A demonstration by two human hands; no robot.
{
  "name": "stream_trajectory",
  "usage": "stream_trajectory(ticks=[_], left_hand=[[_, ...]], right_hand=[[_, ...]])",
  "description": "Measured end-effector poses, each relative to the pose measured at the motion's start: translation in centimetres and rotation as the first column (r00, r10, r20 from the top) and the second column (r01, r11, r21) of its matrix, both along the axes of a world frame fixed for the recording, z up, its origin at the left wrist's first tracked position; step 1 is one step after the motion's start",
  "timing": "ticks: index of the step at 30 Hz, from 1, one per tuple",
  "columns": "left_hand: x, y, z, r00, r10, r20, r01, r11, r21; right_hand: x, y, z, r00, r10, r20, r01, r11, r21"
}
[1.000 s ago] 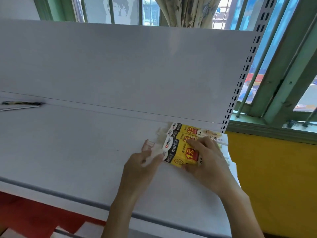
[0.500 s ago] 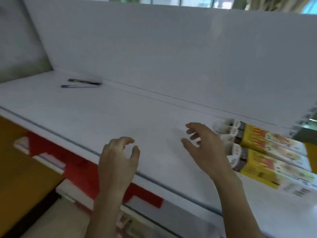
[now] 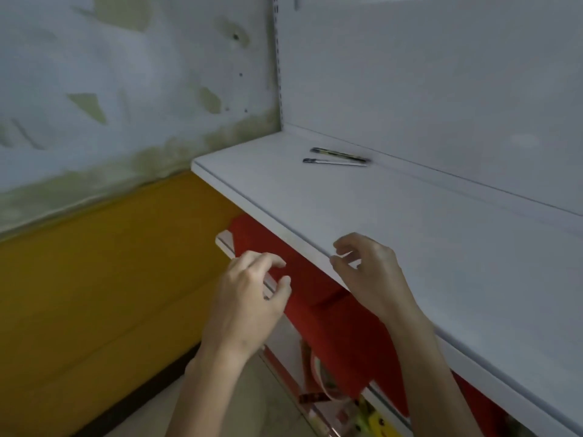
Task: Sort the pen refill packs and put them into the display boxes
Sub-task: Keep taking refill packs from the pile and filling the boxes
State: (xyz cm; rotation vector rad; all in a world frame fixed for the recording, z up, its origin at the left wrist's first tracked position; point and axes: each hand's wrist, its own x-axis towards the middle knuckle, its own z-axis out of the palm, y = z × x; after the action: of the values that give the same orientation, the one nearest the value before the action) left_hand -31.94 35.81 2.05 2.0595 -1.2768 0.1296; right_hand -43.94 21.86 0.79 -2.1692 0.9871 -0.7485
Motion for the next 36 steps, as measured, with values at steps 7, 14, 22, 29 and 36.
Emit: stream_trajectory(ticks=[7, 14, 22, 29, 36], left_hand=[[7.0, -4.9, -0.9, 0.998, -0.024, -0.05, 0.023, 1.0, -0.006], [13.9, -15.8, 0.3, 0.974, -0.205, -0.097, 0.207, 0.978, 0.012], [20.1, -27.1, 0.7, 0.884, -0.404, -0.234, 0.416, 0.91, -0.002], [24.1, -36.0, -1.0, 0.793, -0.573, -0.207, 0.608, 0.766, 0.209], [29.2, -37.3, -1.8, 0.705, -0.706, 0.063, 0.6, 0.642, 0.477]], right_hand=[[6.9, -5.0, -0.1, 1.0, 0.012, -0.018, -0.012, 1.0, 0.014], [11.1, -13.9, 1.3, 0.989, -0.146, -0.017, 0.145, 0.988, -0.047], [13.8, -19.7, 3.4, 0.958, -0.266, -0.107, 0.258, 0.963, -0.078], [18.7, -24.4, 2.0, 0.882, -0.469, -0.032, 0.468, 0.883, -0.047], [23.5, -27.7, -0.6, 0.801, -0.571, -0.182, 0.577, 0.816, -0.022]])
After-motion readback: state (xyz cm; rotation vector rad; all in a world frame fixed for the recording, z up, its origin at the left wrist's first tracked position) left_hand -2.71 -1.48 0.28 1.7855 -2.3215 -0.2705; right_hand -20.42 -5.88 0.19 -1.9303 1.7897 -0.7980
